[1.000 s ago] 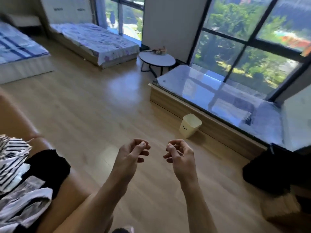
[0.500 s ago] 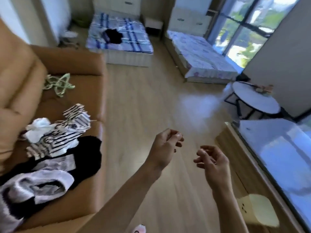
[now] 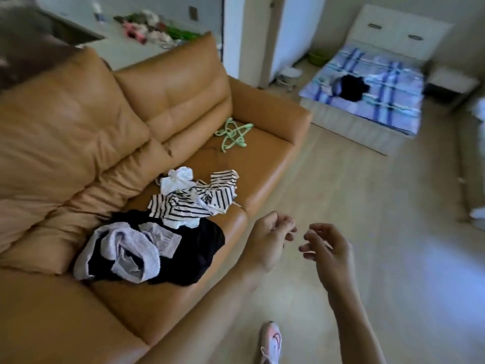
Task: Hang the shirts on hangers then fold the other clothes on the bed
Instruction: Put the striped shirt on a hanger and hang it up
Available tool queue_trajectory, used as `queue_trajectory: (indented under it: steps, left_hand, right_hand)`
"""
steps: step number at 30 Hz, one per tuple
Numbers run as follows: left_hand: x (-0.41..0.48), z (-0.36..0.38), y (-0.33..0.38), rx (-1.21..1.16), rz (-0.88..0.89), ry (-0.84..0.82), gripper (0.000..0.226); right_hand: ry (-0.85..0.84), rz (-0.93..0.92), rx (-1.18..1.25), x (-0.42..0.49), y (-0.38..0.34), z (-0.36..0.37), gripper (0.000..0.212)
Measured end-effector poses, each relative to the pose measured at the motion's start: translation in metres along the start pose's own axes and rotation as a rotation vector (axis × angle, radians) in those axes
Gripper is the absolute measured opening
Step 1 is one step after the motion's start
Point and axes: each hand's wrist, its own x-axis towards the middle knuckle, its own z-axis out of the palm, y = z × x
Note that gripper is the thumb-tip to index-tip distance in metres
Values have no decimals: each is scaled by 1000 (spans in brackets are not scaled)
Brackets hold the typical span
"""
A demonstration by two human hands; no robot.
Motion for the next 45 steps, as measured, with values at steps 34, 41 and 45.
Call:
queue_trajectory:
  steps: [34, 41, 45]
  left_hand:
    - [473, -206, -106, -234, -485, 1012, 17]
    - [517, -252, -249, 37, -799, 1103, 41]
    - [533, -265, -323, 45, -1022, 1191, 69]
  right_hand:
    - [-1034, 129, -425, 499, 51, 398, 12]
    - [-1173, 222, -521, 523, 164, 480, 31]
    - [-1227, 244, -570, 544, 212, 493, 35]
